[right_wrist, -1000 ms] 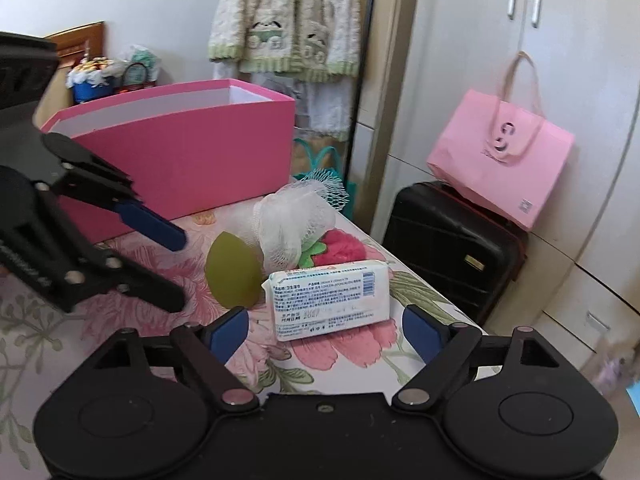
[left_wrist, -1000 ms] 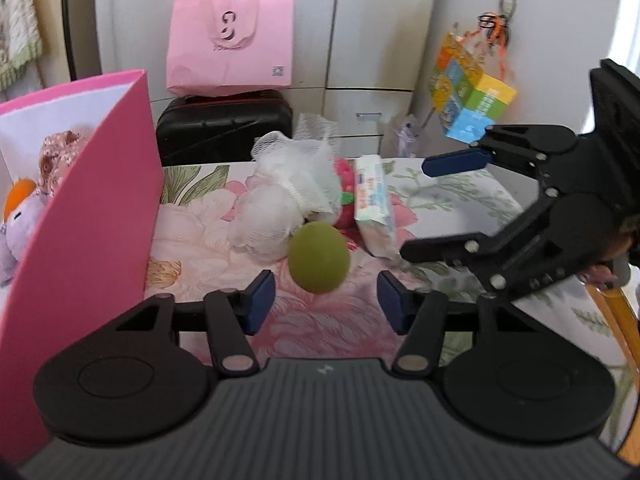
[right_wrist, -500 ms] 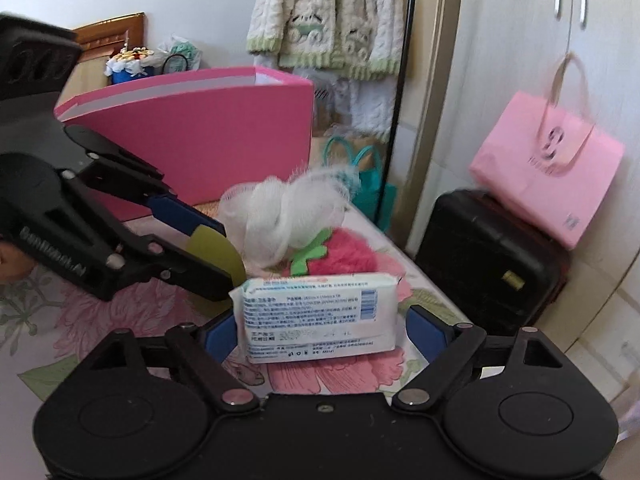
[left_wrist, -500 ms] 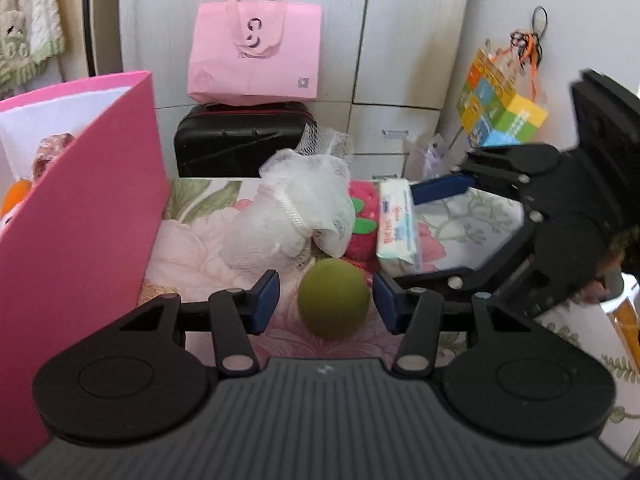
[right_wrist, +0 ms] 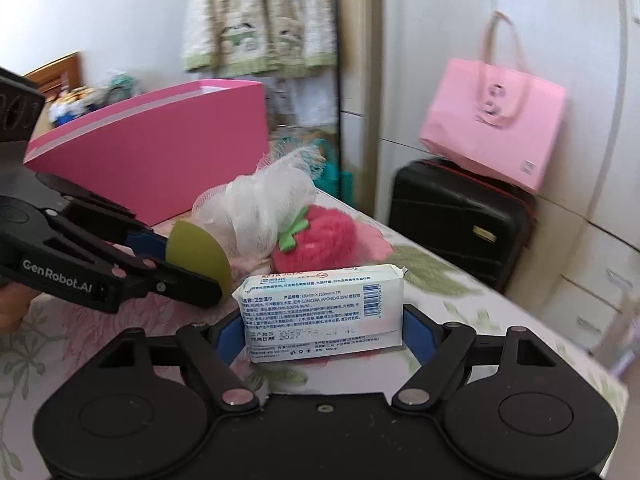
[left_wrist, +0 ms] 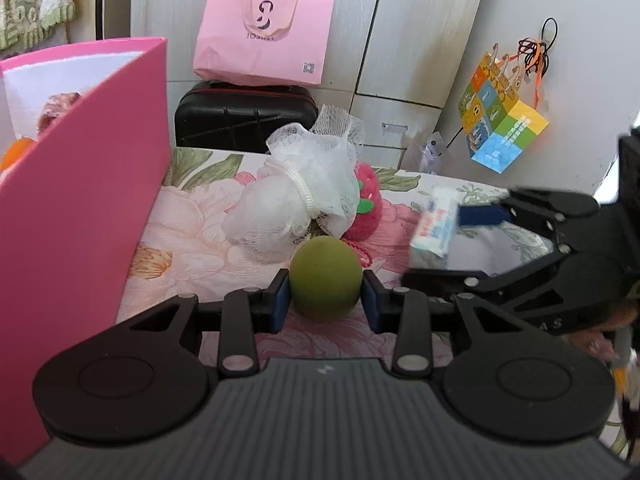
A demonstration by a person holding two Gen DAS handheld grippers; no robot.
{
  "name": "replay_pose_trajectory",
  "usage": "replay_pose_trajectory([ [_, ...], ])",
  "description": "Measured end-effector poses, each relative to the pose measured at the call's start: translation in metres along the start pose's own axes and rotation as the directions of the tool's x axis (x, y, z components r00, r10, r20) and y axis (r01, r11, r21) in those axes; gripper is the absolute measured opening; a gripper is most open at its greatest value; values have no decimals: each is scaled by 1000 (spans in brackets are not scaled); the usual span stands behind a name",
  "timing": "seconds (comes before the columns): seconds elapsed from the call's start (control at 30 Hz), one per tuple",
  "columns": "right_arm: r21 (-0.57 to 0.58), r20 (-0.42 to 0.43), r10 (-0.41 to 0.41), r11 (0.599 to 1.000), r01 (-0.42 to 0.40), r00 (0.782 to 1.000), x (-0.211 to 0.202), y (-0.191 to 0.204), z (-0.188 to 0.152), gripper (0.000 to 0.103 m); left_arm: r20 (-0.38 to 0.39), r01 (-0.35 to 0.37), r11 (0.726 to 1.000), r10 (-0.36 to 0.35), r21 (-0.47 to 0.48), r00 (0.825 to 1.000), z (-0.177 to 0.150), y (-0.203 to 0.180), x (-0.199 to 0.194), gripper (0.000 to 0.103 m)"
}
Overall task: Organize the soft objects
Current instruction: 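Carry the green sponge and the soap bar with both grippers over the pink box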
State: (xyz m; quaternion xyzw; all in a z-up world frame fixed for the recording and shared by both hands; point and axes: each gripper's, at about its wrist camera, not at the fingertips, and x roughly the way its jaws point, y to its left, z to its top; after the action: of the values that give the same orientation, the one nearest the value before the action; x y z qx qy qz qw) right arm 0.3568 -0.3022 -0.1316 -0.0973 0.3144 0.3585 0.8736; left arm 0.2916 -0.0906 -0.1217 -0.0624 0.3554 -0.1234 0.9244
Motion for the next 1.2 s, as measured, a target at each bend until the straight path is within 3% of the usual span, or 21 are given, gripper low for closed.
replay_pose_trajectory([
  [0.17, 142, -7, -65, 988, 66, 998, -24, 10, -12, 83, 14, 11, 1000, -11, 3, 1000, -4, 0, -19, 36],
  [0.33, 207, 0, -160, 966, 157, 987, -46, 33, -28, 83, 27, 47, 999, -48, 14, 998, -15, -2, -42, 36],
  [0.6, 352, 9, -270, 902, 249, 963, -77, 77, -57, 83, 21, 99, 994, -100, 35, 995, -36, -4, -79, 36],
  [0.87, 407, -5, -283, 875, 260, 959, -94, 123, -79, 83, -13, 129, 990, -128, 63, 992, -63, -1, -111, 36],
  [1.03, 389, -4, -284, 883, 263, 959, -105, 154, -82, 83, -54, 155, 986, -151, 61, 987, -82, 11, -130, 36],
  [1.2, 359, -32, -269, 896, 262, 963, -113, 184, -77, 83, -107, 130, 989, -122, 74, 987, -92, 26, -152, 36],
])
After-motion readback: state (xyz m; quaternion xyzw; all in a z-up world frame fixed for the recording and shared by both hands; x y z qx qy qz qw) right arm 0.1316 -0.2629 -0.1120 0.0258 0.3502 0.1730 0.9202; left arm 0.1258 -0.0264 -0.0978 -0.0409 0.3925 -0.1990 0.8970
